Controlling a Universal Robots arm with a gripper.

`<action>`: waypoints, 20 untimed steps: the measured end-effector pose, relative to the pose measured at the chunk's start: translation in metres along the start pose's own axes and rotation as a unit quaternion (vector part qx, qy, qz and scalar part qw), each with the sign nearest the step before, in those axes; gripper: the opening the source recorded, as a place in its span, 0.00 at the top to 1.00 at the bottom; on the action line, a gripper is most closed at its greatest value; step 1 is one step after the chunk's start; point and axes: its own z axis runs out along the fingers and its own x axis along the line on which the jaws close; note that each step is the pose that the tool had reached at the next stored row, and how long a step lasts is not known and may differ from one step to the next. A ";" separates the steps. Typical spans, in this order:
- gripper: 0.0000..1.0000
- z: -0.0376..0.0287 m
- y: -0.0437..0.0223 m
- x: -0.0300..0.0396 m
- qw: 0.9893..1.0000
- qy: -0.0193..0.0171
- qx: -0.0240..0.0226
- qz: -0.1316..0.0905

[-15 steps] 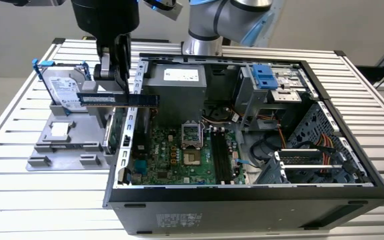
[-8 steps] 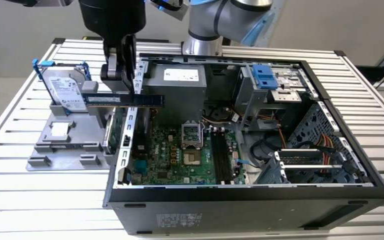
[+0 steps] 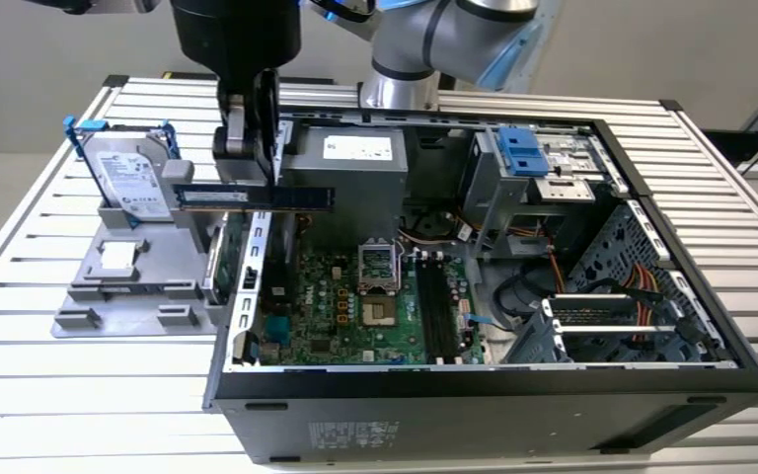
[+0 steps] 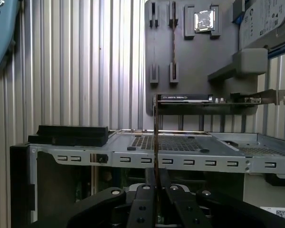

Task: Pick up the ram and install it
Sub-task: 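Pick up the ram and move it above insertion slot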

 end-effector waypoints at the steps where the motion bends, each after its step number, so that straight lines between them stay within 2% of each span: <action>1: 1.00 0.0000 -0.0010 0.0000 1.000 0.000 0.000 0.000; 20: 1.00 -0.0003 -0.0207 0.0000 1.000 0.000 0.000 0.000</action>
